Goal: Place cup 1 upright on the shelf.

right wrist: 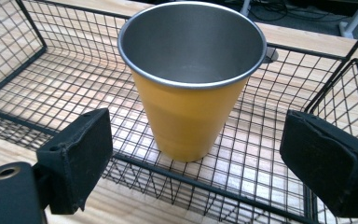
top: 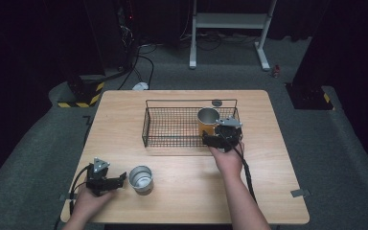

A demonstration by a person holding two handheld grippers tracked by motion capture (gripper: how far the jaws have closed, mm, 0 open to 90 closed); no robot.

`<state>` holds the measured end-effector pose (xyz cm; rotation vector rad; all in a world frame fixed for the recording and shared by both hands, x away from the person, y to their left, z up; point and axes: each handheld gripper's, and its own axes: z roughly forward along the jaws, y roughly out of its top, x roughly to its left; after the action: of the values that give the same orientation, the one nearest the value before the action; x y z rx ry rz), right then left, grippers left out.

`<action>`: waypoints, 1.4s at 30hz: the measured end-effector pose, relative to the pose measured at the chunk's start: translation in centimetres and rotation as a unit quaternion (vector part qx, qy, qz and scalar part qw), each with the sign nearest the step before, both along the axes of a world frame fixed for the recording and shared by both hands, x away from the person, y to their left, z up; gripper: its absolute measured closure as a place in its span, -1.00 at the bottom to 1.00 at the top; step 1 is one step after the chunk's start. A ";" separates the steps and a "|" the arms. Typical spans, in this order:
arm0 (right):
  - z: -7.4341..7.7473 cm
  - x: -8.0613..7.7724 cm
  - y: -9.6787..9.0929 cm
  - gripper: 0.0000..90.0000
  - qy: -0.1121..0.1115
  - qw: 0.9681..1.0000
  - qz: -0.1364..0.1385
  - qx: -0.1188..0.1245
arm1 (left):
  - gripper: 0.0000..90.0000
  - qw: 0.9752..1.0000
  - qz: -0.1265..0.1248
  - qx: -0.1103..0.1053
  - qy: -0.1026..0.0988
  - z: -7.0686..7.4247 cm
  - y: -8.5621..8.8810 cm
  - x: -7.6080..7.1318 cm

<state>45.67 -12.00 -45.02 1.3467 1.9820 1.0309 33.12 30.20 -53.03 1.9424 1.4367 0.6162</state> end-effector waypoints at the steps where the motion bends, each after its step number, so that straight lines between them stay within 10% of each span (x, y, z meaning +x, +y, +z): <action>1: 0.1 -0.2 -0.1 -0.79 -0.002 1.000 0.002 0.001 | -0.79 1.000 0.000 0.000 0.000 0.0 0.0 0.0; 27: -0.6 -6.2 -2.6 -0.79 -0.019 1.000 0.023 0.008 | -0.79 1.000 0.000 0.000 0.000 0.0 0.0 0.0; 42: -4.5 -10.1 -4.9 -0.78 0.005 0.999 0.020 -0.032 | -0.79 1.000 0.001 0.000 -0.001 0.0 0.0 0.0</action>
<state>35.52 -16.94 -49.55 1.2852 2.0394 0.9728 33.13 30.18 -53.04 1.9405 1.4368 0.6183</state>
